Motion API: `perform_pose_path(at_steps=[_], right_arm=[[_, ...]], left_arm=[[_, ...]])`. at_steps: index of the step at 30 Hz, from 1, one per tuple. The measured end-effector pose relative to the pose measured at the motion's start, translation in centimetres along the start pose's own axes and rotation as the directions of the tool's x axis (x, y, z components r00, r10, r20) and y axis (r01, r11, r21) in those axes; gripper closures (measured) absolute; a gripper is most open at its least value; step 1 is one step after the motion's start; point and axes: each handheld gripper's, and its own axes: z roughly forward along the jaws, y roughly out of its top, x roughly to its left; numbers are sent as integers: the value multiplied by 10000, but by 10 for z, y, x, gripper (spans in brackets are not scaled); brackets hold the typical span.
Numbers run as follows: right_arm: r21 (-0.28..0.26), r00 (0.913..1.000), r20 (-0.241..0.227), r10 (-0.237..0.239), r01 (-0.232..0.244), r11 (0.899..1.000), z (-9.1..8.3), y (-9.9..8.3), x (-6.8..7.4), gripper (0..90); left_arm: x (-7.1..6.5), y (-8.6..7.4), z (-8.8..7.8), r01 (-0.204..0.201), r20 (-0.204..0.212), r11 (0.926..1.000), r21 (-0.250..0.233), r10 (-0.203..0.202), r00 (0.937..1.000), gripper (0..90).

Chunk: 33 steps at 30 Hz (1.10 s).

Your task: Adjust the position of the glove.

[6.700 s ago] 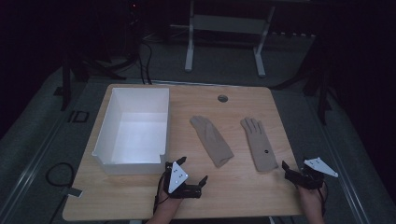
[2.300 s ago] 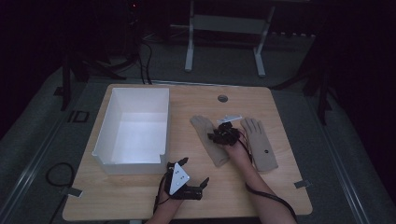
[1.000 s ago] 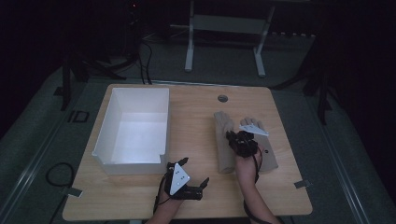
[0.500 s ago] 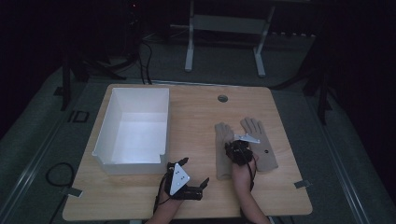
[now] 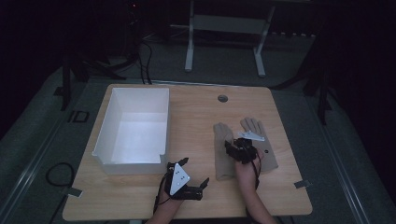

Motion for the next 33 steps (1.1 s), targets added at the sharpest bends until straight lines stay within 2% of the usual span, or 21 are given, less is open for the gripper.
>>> perform_pose_path(at_steps=[4,9,10,11,13,14,16,19,20,23,25,27,28,33], right_arm=[[-415,9976,45,-692,693,9967,-10,12,-6,549],[-730,9934,-378,-1087,1058,9917,-19,22,-17,547],[-789,9918,-337,-1237,1207,9895,-23,26,-25,548],[-871,9906,-500,-1274,1227,9886,-24,27,-28,548],[-945,9896,-390,-1386,1345,9864,-29,30,-36,547],[-953,9876,-477,-1497,1447,9849,-31,31,-41,541],[-903,9848,-331,-1707,1671,9818,-35,33,-48,566],[-806,9773,-365,-2088,2054,9753,-40,38,-65,579],[-806,9773,-365,-2088,2054,9753,-40,38,-65,579],[-693,9750,-401,-2184,2153,9741,-46,40,-88,551],[-667,9738,-428,-2235,2204,9731,-48,39,-98,529],[-637,9736,-491,-2229,2196,9735,-47,39,-102,519],[-508,9760,-623,-2086,2056,9773,-46,36,-113,522],[-139,9770,-748,-1995,1990,9799,-41,27,-132,535]], left_arm=[[0,0,0,-2,-4,10000,3,2,10000,7],[0,0,0,17,-7,10000,0,-17,10000,7],[0,0,0,7,-7,10000,21,-7,10000,7],[0,0,0,5,-5,10000,14,-5,10000,7],[0,0,0,14,-3,10000,11,-14,10000,7],[0,0,0,16,0,10000,11,-16,10000,7],[0,0,0,17,-8,10000,10,-17,10000,7],[0,0,0,2,-2,10000,14,-2,10000,7],[0,0,0,2,-2,10000,14,-2,10000,7],[0,0,0,25,-9,10000,13,-25,10000,7],[0,0,0,76,-15,10000,-8,-76,10000,7],[0,0,0,92,-17,10000,-19,-92,10000,7],[0,0,0,64,-22,10000,-10,-64,10000,7],[0,0,0,65,-20,10000,-4,-65,10000,7]])
